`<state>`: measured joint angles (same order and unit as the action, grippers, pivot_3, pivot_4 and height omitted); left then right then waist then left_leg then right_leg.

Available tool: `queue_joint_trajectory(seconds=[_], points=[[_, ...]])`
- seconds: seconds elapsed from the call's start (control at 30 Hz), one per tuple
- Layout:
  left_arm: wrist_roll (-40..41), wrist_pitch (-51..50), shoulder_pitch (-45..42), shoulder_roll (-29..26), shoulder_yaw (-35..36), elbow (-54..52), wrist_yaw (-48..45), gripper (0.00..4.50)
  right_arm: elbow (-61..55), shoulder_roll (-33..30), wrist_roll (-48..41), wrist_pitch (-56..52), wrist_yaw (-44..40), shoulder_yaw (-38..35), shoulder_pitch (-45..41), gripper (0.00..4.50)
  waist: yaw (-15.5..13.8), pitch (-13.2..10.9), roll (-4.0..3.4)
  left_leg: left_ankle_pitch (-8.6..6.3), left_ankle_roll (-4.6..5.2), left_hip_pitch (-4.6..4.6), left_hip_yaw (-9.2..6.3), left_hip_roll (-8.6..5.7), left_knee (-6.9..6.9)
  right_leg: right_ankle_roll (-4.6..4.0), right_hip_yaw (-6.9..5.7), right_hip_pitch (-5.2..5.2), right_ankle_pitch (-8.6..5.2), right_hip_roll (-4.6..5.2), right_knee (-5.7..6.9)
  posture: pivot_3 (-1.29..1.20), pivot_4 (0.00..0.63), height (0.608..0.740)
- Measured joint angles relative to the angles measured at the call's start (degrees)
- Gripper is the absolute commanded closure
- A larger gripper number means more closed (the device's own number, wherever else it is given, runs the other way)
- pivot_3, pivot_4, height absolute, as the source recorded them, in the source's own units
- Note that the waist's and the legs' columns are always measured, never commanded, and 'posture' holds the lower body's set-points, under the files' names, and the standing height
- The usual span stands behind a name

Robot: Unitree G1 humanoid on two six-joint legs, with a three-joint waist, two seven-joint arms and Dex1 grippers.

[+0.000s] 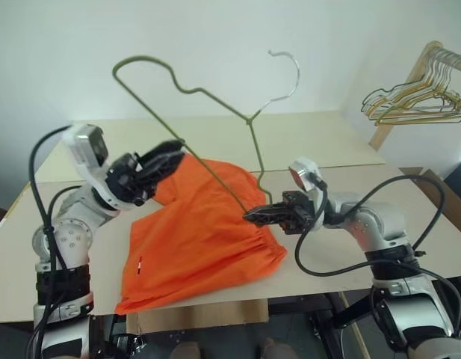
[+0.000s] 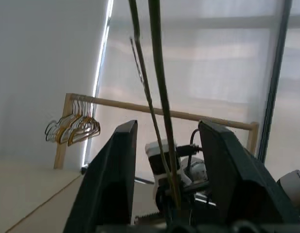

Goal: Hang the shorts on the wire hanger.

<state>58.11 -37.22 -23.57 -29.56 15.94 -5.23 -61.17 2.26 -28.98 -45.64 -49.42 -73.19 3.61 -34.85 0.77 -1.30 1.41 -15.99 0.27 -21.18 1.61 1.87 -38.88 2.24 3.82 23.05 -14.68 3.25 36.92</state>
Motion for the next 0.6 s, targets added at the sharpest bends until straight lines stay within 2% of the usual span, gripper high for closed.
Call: queue_joint_trajectory(seconds=[0.13,0.27,0.47,0.6], points=[[-7.0,1.5,5.0,-2.6,-3.9,1.2,-0.4,0.03,-0.5,-0.7,-2.0,-2.4,4.0,-4.3,2.3,4.5,0.1,0.0,0.0,-0.01,0.0,0.0,0.01,0.01,0.03,0.0,0.0,0.01,0.0,0.0,-0.03,0.02,0.0,0.74],[-18.0,5.7,9.1,-7.2,-10.3,0.7,-1.4,0.03,-2.0,-5.1,-1.1,-4.3,10.1,-7.4,10.3,4.5,-0.5,0.0,-0.01,-0.01,0.0,-0.14,0.04,-0.02,0.04,0.0,-0.02,0.07,0.0,0.04,-0.12,0.02,0.0,0.74],[-25.8,9.7,10.3,-12.9,-15.4,-4.2,-4.6,0.03,-3.0,-13.6,-1.0,-15.3,18.0,-9.9,17.4,4.5,-0.3,0.0,-0.01,-0.01,0.01,-0.11,0.12,0.0,0.06,0.0,0.03,0.08,-0.01,0.04,-0.13,-0.01,0.0,0.74],[-27.3,10.1,11.5,-14.3,-16.1,-5.3,-6.2,0.03,0.5,-21.6,-3.7,-24.3,13.0,-10.1,20.6,4.5,0.0,0.0,-0.05,-0.04,0.05,-0.06,0.13,0.0,0.04,0.0,0.05,0.02,-0.01,0.04,-0.15,-0.02,0.0,0.74]])
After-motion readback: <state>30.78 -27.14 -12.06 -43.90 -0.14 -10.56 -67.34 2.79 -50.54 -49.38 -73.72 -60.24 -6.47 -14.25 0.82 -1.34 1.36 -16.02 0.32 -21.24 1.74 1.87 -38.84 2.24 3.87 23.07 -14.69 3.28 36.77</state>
